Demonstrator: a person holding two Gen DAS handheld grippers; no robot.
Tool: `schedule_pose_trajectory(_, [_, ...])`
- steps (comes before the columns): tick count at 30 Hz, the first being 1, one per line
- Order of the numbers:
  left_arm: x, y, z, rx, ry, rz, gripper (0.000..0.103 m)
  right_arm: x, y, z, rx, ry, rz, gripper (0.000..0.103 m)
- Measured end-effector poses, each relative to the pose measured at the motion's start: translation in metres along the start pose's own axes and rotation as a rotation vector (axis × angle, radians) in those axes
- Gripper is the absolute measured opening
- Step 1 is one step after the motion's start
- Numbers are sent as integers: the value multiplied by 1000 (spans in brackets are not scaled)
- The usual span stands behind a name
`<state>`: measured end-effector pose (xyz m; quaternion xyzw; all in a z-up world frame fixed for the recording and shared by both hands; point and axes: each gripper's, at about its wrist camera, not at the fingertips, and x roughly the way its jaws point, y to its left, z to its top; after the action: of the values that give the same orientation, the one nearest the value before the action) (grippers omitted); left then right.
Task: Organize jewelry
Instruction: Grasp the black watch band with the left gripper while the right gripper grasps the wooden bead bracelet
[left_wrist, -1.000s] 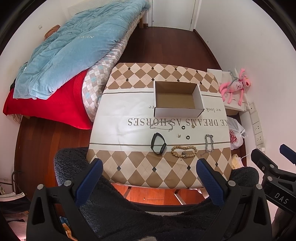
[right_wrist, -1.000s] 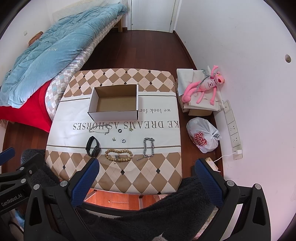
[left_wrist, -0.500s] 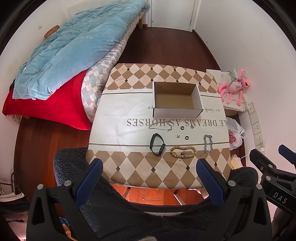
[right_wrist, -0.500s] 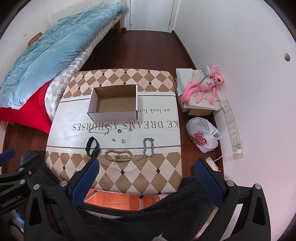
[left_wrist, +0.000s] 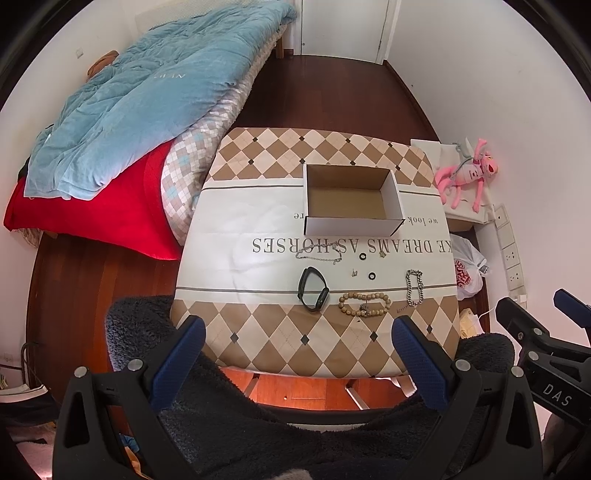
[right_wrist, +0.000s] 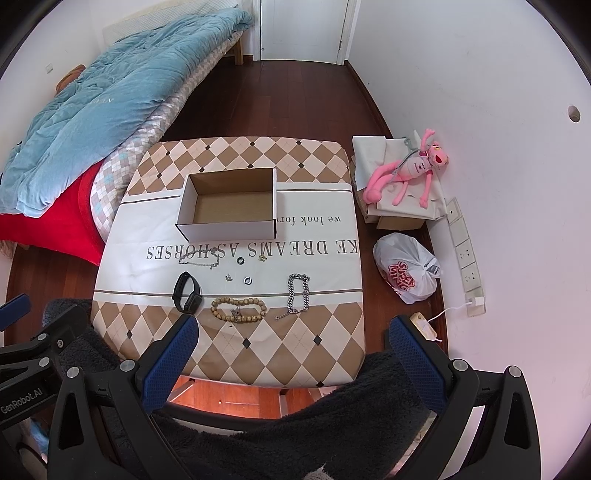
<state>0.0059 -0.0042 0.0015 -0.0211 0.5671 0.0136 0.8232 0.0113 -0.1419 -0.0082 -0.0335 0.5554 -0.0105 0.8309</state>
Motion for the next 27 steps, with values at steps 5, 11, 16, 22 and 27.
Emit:
schedule_pose_trajectory(5, [25, 4, 12, 8, -33, 37, 103, 15, -7, 8, 35, 4, 3, 103])
schedule_pose_trajectory(11, [89, 8, 26, 31, -18, 115, 103, 85, -10, 18, 70, 67, -4, 102])
schedule_pose_trajectory(16, [155, 9, 20, 59, 92, 124, 102, 165, 1, 4, 60, 180, 8, 77])
schedule_pose_trajectory(22, [209, 14, 6, 59, 203, 108, 82, 238, 15, -20, 58, 292, 60, 62])
schedule_pose_trajectory(27, [233, 16, 0, 46, 235, 66, 77, 266, 25, -30, 48, 327, 75, 56])
